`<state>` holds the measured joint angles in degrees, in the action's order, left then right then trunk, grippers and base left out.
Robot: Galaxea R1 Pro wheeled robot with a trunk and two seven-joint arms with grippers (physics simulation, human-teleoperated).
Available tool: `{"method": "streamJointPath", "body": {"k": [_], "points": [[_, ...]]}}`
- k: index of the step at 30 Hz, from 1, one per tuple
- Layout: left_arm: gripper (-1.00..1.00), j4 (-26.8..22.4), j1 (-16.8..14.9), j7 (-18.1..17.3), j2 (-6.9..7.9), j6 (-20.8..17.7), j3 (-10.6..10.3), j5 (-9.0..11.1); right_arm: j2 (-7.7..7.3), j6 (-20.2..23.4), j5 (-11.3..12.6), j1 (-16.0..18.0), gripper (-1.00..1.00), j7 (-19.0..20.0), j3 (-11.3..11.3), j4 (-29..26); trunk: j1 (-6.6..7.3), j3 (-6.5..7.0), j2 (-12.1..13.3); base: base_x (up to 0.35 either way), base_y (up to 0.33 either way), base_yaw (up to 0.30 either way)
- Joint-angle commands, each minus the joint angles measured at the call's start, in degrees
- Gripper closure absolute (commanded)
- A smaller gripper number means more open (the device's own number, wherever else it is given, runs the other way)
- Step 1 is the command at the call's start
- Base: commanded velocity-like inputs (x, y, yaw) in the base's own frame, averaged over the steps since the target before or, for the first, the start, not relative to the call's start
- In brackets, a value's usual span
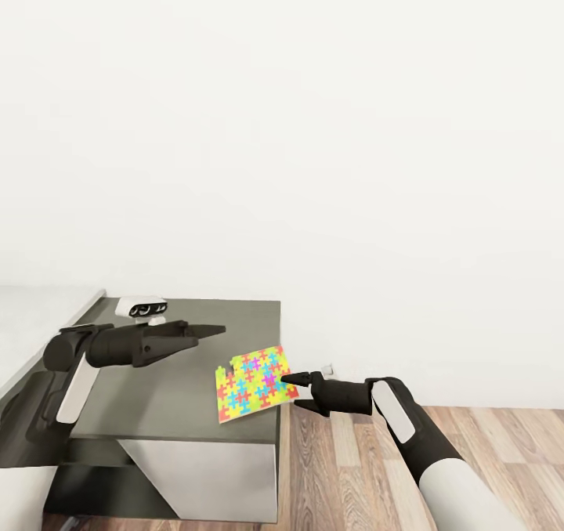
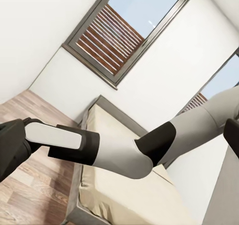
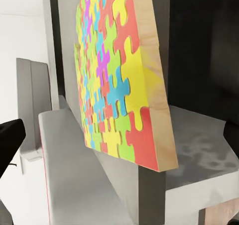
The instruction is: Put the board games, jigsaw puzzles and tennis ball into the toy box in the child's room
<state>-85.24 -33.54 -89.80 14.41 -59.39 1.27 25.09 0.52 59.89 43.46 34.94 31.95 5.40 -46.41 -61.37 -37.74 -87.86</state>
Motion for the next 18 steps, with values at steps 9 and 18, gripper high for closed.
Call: {"method": "streamJointPath", "body": {"k": [9, 18], "points": [[-1.0, 0.0, 0.0, -0.2, 0.09, -0.6, 0.2, 0.0, 0.01, 0.1, -0.5, 0.0, -1.0, 0.5, 0.0, 0.0, -0.22, -0.23, -0.4, 0.002, 0.001, 0.0], [-1.0, 0.0, 0.0, -0.2, 0.1, -0.6, 0.2, 0.1, 0.01, 0.1, -0.5, 0.0, -1.0, 0.5, 0.0, 0.0, -1.1, -0.95, -2.0, 0.0, 0.0, 0.0]]}}
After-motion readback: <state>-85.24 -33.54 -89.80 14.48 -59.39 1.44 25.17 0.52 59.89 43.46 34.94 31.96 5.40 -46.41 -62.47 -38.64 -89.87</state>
